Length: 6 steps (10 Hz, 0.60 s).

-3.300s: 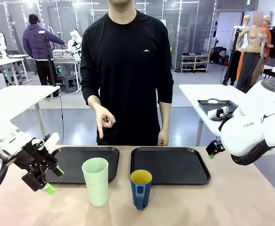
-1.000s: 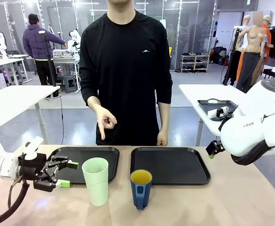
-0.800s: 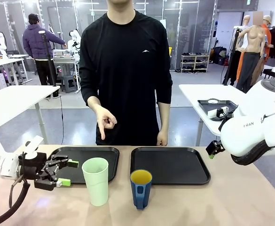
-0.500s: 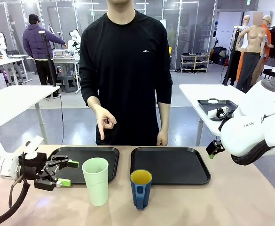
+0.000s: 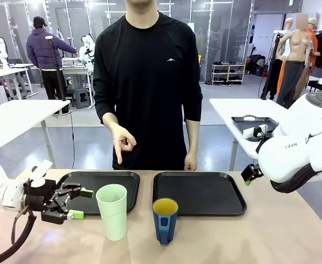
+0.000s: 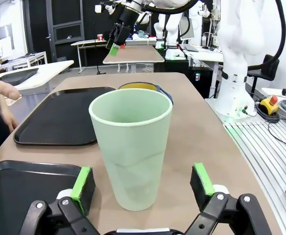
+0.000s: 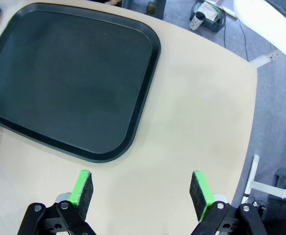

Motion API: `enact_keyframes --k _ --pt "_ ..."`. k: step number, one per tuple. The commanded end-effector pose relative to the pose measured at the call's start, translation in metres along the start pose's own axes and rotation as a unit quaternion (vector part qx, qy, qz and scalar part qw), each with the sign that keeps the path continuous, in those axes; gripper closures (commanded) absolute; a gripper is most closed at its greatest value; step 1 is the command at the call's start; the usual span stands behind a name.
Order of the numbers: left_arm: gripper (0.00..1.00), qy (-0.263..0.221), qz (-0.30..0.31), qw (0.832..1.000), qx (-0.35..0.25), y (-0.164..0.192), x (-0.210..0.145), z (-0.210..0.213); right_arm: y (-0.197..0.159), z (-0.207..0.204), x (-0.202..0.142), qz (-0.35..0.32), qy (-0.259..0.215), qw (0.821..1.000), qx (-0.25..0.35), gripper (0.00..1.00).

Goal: Sort and store the cups by type.
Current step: Pick up the Reusable plastic cup.

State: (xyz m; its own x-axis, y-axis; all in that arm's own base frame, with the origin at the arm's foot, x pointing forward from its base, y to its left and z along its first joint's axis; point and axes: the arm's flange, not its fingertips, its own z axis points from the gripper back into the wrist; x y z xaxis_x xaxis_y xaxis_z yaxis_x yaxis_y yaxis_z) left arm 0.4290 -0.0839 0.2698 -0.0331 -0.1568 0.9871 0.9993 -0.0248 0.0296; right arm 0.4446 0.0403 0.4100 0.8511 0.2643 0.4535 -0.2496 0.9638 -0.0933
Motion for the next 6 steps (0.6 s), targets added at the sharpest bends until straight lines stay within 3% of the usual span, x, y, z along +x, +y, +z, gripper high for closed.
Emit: enact_keyframes --k 1,6 --pt "0.0 0.023 0.001 1.0 -0.013 0.012 -0.011 -0.007 0.0 -0.001 -0.001 0.0 0.001 1.0 0.001 0.0" --pt "0.0 0.023 0.022 0.999 -0.016 0.023 -0.033 -0.031 0.0 -0.001 -0.001 0.0 0.001 1.0 0.001 0.0"
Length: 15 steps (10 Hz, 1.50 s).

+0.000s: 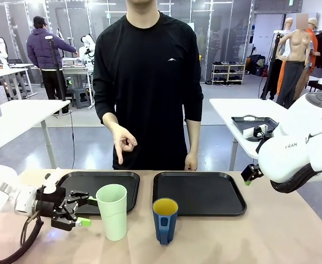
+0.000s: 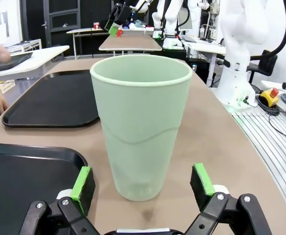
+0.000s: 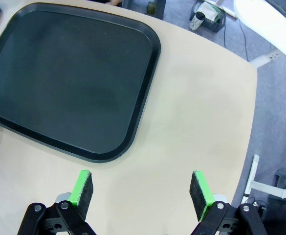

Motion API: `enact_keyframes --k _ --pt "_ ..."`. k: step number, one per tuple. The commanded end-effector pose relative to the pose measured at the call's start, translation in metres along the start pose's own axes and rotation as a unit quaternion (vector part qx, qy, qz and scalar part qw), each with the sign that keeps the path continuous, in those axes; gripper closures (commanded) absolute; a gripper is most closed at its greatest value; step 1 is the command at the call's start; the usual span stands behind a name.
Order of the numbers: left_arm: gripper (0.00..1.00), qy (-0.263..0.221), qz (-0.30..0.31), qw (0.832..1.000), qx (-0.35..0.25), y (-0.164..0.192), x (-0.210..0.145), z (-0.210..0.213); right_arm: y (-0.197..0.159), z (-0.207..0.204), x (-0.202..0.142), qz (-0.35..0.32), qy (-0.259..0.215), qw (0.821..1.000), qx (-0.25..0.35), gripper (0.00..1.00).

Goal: Sort and store the cups by type.
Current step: Pick up the Reusable plastic cup.

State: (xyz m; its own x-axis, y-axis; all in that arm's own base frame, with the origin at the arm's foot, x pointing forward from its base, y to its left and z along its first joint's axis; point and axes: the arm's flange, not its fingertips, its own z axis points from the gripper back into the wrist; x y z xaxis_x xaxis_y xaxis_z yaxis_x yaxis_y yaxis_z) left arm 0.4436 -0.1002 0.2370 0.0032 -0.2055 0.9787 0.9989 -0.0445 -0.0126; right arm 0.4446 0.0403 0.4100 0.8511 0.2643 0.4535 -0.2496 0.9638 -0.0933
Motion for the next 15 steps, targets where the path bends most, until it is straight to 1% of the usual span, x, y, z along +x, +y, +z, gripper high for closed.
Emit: enact_keyframes --k 1,5,7,15 --pt "0.0 -0.007 0.003 1.0 -0.006 0.012 -0.003 -0.017 0.0 -0.001 -0.001 0.0 0.001 1.0 0.001 0.0" --pt "0.0 -0.021 0.006 1.0 -0.019 0.014 -0.007 -0.035 0.0 -0.001 -0.001 0.0 0.001 1.0 0.001 0.0" --pt "0.0 -0.038 0.011 0.999 -0.03 0.015 -0.01 -0.044 0.0 -0.001 -0.001 0.0 0.001 1.0 0.001 0.0" --pt "0.0 -0.068 0.016 0.996 -0.058 0.019 -0.014 -0.08 0.0 -0.001 -0.001 0.0 0.001 1.0 0.001 0.0"
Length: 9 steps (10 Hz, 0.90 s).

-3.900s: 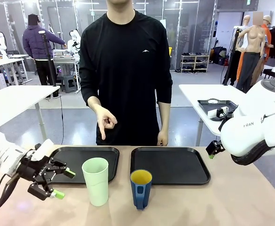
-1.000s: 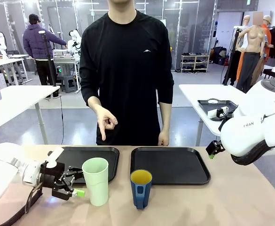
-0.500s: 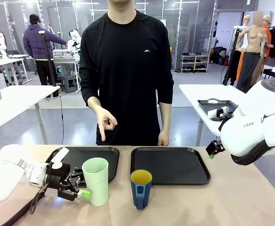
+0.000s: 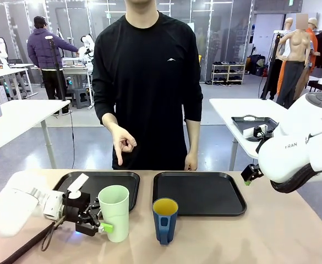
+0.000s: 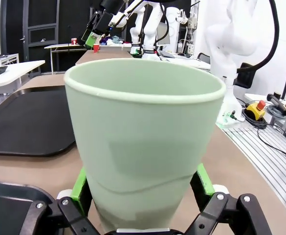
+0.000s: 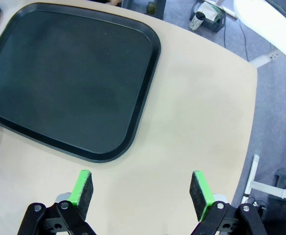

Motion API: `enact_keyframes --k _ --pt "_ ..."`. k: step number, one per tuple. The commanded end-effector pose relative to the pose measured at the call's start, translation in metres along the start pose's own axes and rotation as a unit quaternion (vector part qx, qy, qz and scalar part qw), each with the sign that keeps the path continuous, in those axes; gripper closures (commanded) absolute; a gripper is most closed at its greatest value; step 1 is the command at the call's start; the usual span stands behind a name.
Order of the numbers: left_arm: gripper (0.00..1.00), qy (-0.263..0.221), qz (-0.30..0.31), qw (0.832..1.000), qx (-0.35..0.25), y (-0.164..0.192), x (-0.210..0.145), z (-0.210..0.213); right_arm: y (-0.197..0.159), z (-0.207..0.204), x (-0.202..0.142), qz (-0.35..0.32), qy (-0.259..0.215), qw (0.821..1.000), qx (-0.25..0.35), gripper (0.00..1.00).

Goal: Sort and store the cups by type.
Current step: Pick up the Reusable plastic cup.

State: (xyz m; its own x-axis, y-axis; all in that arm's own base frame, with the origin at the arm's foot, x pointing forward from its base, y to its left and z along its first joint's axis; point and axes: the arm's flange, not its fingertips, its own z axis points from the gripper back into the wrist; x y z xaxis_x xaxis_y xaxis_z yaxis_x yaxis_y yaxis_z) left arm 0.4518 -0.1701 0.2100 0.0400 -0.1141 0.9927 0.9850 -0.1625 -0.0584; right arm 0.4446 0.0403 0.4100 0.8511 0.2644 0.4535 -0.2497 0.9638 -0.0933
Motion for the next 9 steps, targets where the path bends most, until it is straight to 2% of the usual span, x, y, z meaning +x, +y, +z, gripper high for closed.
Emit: enact_keyframes --k 1,7,9 --pt "0.0 -0.025 0.001 1.0 0.002 0.009 -0.003 -0.01 0.0 -0.001 -0.001 0.0 0.001 1.0 0.001 0.0" --pt "0.0 -0.037 -0.012 0.999 -0.01 0.01 -0.006 -0.023 0.0 -0.001 -0.001 0.0 0.001 1.0 0.001 0.0" --pt "0.16 -0.042 -0.011 0.999 -0.012 0.009 -0.008 -0.021 0.0 -0.001 -0.001 0.0 0.001 1.0 0.001 0.0"
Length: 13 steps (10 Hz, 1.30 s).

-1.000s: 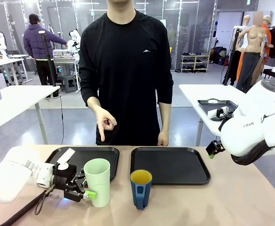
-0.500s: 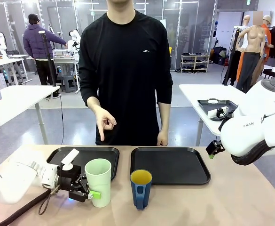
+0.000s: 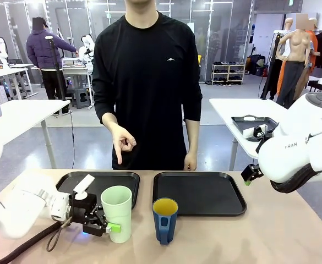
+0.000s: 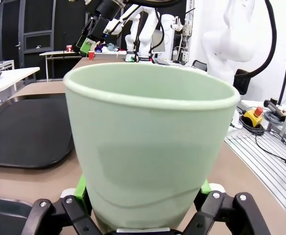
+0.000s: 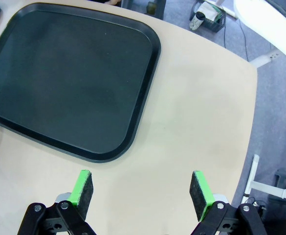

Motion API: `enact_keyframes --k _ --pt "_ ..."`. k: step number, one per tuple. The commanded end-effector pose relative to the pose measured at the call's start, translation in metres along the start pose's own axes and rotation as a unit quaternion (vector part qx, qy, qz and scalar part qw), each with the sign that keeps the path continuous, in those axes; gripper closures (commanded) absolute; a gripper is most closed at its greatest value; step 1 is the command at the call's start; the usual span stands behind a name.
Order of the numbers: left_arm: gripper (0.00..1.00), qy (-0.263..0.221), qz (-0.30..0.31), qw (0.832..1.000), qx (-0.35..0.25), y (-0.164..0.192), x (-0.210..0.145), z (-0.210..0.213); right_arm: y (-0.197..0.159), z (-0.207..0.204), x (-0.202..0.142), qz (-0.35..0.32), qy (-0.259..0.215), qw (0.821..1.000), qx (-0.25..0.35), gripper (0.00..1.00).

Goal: Sort and store the cups by type.
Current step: Pick up the Reusable plastic cup.

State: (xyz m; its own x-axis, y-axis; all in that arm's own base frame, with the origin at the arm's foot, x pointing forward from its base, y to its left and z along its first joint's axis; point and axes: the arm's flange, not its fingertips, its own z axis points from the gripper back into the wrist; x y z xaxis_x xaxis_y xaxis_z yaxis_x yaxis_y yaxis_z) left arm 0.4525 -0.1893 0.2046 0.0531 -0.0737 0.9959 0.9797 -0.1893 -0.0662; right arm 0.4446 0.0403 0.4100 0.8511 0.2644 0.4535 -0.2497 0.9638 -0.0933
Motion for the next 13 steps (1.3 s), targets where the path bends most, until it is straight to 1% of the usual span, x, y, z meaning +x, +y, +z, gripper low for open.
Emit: enact_keyframes --k 1,2,3,4,5,6,7,8,9,10,13 --pt "0.24 -0.024 -0.009 1.0 0.005 0.006 -0.005 -0.001 0.0 -0.001 -0.001 0.0 0.001 1.0 0.001 0.0" --pt "0.35 -0.022 -0.009 1.0 0.002 0.006 -0.005 -0.002 0.0 -0.001 -0.001 0.0 0.001 1.0 0.001 0.0" --pt "0.42 -0.021 -0.006 1.0 0.003 0.006 -0.006 -0.002 0.0 -0.001 -0.001 0.0 0.001 1.0 0.001 0.0" --pt "0.53 -0.022 -0.005 1.0 0.001 0.006 -0.006 -0.002 0.0 -0.001 -0.001 0.0 0.001 1.0 0.001 0.0" --pt "0.61 -0.021 -0.005 1.0 -0.001 0.006 -0.006 -0.003 0.0 -0.001 -0.001 0.0 0.001 1.0 0.001 0.0" --pt "0.72 -0.02 -0.005 1.0 -0.001 0.004 -0.004 -0.002 0.0 -0.001 -0.001 0.0 0.001 1.0 0.001 0.0" --pt "0.72 -0.018 -0.01 1.0 0.008 -0.001 0.003 0.003 0.0 -0.001 -0.001 0.0 0.001 1.0 0.001 0.0" --pt "0.72 -0.027 -0.014 0.999 0.017 -0.006 0.012 0.013 0.0 -0.001 -0.001 0.0 0.001 1.0 0.001 0.0" --pt "0.72 -0.036 -0.012 0.999 0.018 -0.014 0.021 0.024 0.0 -0.001 -0.001 0.0 0.001 1.0 0.001 0.0" --pt "0.72 -0.034 -0.014 0.999 0.02 -0.022 0.028 0.034 0.0 -0.001 -0.001 0.0 0.001 1.0 0.001 0.0" --pt "0.72 -0.031 -0.017 0.999 0.026 -0.032 0.032 0.049 0.0 -0.001 -0.001 0.0 0.001 1.0 0.001 0.0"
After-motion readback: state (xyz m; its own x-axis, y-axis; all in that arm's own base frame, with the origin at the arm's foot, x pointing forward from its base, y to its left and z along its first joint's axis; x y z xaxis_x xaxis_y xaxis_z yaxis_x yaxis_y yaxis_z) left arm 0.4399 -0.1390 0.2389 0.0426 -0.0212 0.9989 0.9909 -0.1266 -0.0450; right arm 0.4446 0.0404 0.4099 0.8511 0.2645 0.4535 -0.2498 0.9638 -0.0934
